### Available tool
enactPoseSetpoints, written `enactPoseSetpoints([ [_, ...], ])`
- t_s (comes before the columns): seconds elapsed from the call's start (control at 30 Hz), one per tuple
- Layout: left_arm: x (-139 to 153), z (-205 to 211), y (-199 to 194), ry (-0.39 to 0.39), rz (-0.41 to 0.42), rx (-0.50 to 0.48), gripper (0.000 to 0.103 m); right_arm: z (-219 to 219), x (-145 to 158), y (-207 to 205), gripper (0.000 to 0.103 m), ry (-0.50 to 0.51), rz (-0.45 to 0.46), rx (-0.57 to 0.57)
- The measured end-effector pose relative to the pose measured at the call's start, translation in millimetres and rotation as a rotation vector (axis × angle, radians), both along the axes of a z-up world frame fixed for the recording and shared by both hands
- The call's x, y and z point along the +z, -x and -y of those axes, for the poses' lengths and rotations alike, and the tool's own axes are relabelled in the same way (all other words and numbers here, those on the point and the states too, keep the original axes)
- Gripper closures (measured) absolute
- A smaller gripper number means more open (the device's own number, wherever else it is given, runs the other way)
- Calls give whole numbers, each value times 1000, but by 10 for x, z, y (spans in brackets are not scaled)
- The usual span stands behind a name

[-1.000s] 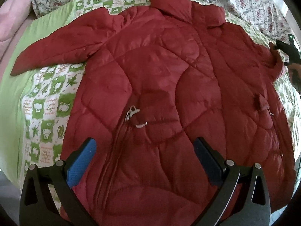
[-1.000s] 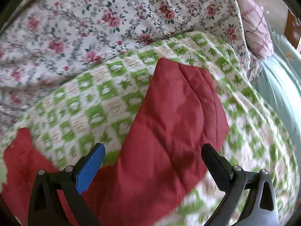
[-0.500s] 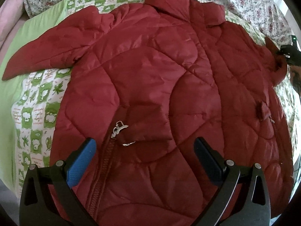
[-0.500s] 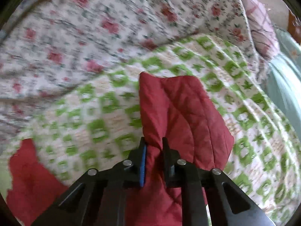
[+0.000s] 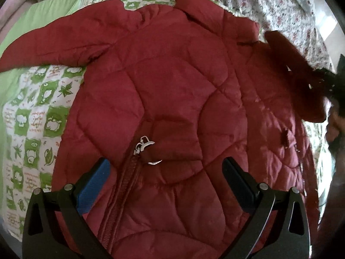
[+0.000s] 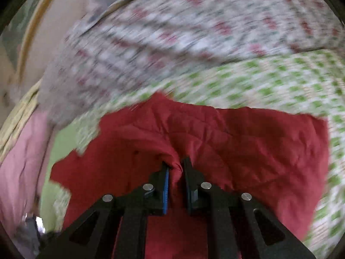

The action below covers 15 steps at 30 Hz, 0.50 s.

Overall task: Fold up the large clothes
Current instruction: 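Carry the sleeve across the jacket body with the right gripper and release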

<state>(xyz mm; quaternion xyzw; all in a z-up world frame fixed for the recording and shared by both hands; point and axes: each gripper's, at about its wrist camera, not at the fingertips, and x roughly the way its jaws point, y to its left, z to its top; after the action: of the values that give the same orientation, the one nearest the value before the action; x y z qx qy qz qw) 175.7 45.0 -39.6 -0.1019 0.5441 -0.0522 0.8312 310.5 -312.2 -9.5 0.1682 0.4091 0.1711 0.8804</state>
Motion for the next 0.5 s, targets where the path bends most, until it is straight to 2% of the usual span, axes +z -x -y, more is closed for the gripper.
enactPoseSetpoints([
  [0.23,143,-234,-19,138,11,-5,0,-894,-133,199,91,8,-19,225],
  [0.33,220,-333,-106,205,15,7,0,-1246,-179,347,91,73,-8,315],
  [0.47,303,-448,-278,260,25,12,0,-1540,-277,480,90,102,-10,419],
  [0.5,320,-460,-328,268,28,9,0,-1584,-308,523,87,107,-11,435],
])
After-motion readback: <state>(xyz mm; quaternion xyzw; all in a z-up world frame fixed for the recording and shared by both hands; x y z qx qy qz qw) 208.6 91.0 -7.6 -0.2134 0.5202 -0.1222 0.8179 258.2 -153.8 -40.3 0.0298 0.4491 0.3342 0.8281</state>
